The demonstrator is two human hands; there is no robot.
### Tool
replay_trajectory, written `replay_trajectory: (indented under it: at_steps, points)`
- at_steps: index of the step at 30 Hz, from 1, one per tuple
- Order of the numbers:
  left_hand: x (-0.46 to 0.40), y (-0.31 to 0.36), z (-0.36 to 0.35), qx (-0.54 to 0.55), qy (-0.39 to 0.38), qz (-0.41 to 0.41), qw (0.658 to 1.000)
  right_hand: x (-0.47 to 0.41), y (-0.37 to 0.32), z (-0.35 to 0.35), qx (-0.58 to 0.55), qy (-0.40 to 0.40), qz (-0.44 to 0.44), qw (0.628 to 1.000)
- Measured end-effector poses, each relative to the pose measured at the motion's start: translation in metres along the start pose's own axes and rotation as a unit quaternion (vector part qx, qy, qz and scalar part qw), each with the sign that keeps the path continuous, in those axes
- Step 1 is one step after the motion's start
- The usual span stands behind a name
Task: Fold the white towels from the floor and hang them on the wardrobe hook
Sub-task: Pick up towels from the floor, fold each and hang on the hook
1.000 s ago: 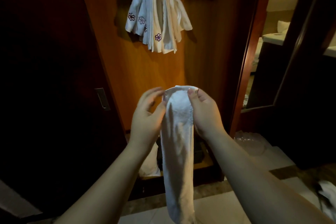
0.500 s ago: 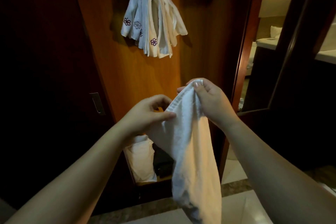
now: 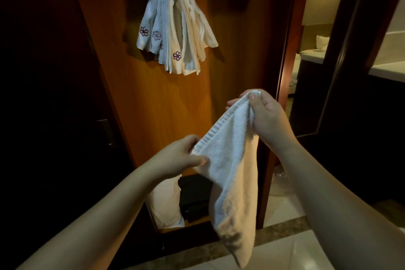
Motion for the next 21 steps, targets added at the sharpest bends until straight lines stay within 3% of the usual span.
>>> replay_trajectory:
  at_steps: [3, 6, 10, 18, 21]
  points:
    - [-0.01, -0.016, 0.013, 0.013, 0.008, 0.033, 0.999, -0.009, 0.007, 0.014, 0.051, 0.025, 0.011, 0.998]
    - [-0.024, -0.016, 0.042, 0.078, 0.068, 0.025, 0.994, -0.016, 0.017, 0.027, 0.102, 0.027, 0.02, 0.994]
    - [-0.038, -0.012, 0.07, 0.186, 0.115, 0.023, 0.976, -0.021, 0.029, 0.024, 0.169, -0.037, 0.038, 0.984]
    - [-0.046, -0.005, 0.071, 0.207, 0.083, 0.02, 0.975, -0.028, 0.05, 0.012, 0.28, -0.166, 0.037, 0.945]
    - [-0.048, -0.006, 0.075, 0.185, 0.09, 0.01, 0.979, -0.026, 0.057, 0.007, 0.304, -0.175, 0.036, 0.936]
Point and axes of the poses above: each hand's wrist, its own x-axis away from the middle knuckle, its own z-axis out of the back of the hand, y = z × x, the point moved 9 cm from there along -x, towards the middle knuckle, and after that the axes turned 15 degrees about y, right-handed, at the moved point
